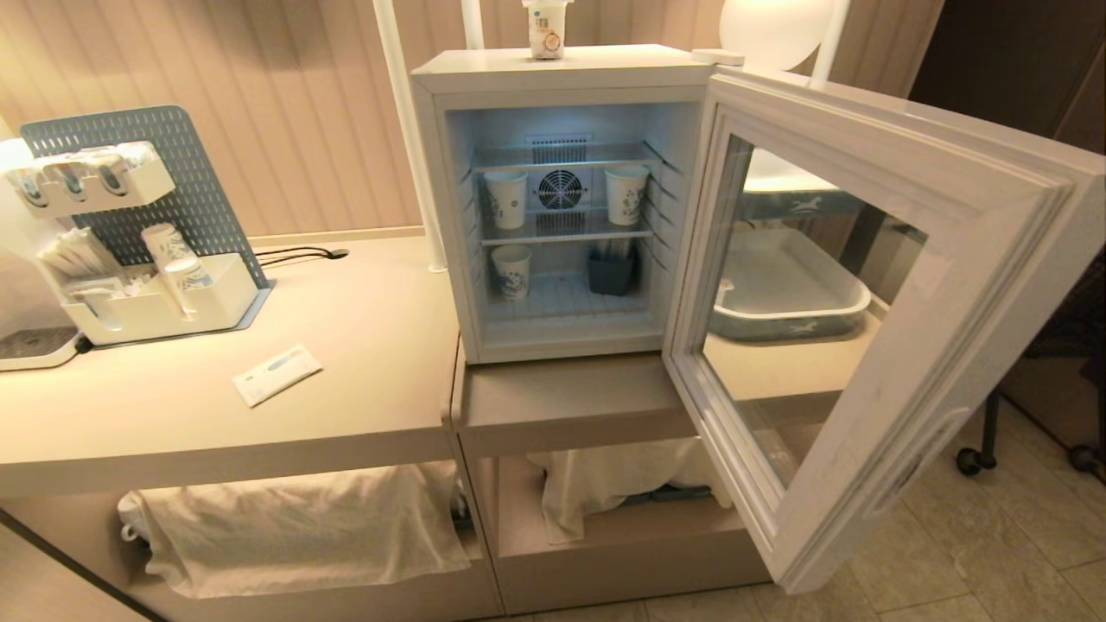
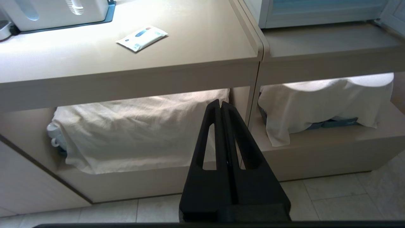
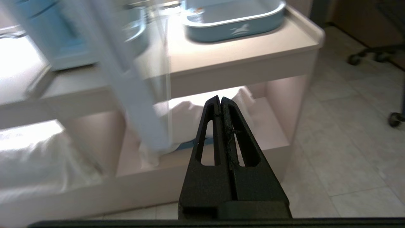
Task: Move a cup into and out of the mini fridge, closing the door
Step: Put the yoghurt in the freezer
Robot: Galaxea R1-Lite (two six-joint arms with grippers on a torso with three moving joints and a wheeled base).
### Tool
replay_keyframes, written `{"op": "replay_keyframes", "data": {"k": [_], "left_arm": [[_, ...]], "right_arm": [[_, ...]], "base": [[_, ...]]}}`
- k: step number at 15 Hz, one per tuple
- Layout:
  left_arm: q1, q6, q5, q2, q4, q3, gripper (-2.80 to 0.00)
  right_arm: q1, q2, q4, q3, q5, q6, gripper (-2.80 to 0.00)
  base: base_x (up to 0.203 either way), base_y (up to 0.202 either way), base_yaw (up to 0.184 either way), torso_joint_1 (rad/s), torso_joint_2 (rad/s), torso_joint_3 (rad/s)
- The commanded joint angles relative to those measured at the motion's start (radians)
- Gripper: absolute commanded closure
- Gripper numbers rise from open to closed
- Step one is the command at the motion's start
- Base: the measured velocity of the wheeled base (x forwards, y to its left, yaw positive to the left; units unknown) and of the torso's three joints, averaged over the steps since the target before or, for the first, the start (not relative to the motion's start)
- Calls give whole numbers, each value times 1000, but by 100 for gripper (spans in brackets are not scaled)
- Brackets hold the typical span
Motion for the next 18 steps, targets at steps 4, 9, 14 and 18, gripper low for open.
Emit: {"op": "replay_keyframes", "data": {"k": [4, 9, 14, 18], "left_arm": [[0, -2, 0, 3, 3, 0, 0], [0, 2, 2, 3, -3, 0, 0], [0, -2, 3, 3, -3, 0, 0], [0, -2, 3, 3, -3, 0, 0]], "right_arm": [[0, 0, -1, 0, 0, 2, 0], [0, 0, -1, 0, 0, 2, 0], [0, 0, -1, 0, 0, 2, 0], [0, 0, -1, 0, 0, 2, 0]], "base": [[-188, 0, 0, 2, 5, 3], [-59, 0, 0, 0, 1, 1], [-1, 163, 1, 2, 2, 1], [0, 190, 2, 2, 0, 1]]}}
